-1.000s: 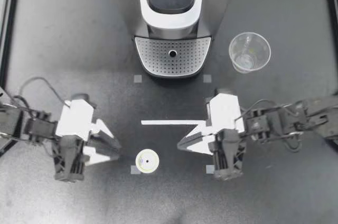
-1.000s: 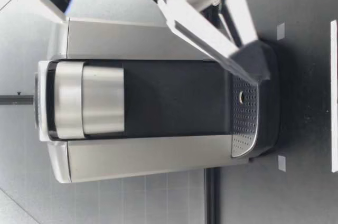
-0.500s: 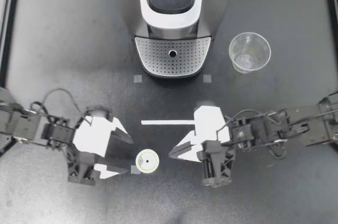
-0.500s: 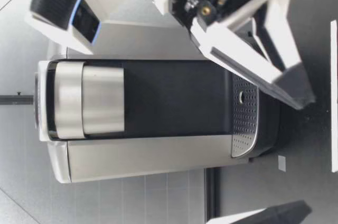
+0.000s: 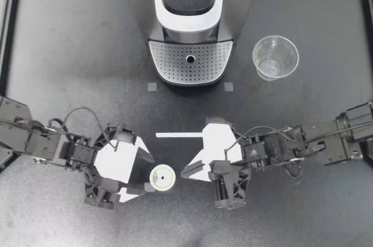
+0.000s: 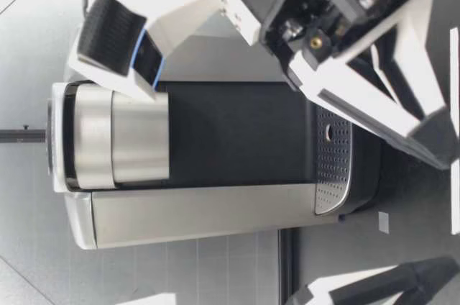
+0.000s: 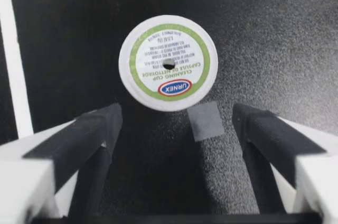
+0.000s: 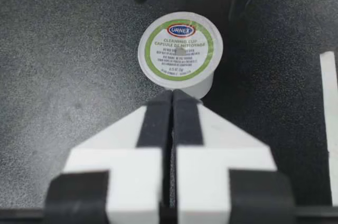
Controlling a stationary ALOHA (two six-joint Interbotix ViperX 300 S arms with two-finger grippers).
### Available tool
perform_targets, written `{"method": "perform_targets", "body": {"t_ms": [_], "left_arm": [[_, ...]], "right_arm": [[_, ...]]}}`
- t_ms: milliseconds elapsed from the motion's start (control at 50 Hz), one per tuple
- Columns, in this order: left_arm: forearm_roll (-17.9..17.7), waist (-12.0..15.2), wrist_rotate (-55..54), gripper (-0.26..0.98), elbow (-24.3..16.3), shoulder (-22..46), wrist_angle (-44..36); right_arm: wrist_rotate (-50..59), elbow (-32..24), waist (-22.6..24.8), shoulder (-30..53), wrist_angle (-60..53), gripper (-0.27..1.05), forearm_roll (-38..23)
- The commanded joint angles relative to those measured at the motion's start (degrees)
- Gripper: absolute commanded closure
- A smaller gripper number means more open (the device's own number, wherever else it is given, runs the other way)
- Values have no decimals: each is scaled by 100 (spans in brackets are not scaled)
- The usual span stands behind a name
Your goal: Place the coffee capsule inside the capsule container, then place the cup onto the center of the cup tray, then push the 'Hot Water' and 'Travel Mug' buttons.
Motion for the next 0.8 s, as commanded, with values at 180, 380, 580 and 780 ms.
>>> {"method": "perform_targets", "body": {"t_ms": [180,380,580,780], "left_arm": [[0,-26,9,-4,-220,132,-281],[9,-26,18,-4,-316,246,-290],[9,-18,9,-4,-404,352,-290],[9,-18,18,-3,-492,431,-290]], "right_arm": [[-26,-264,44,62,123,70,0],[-35,-334,62,167,141,70,0],[-35,-378,62,272,141,70,0],[-53,-378,62,272,149,70,0]]}}
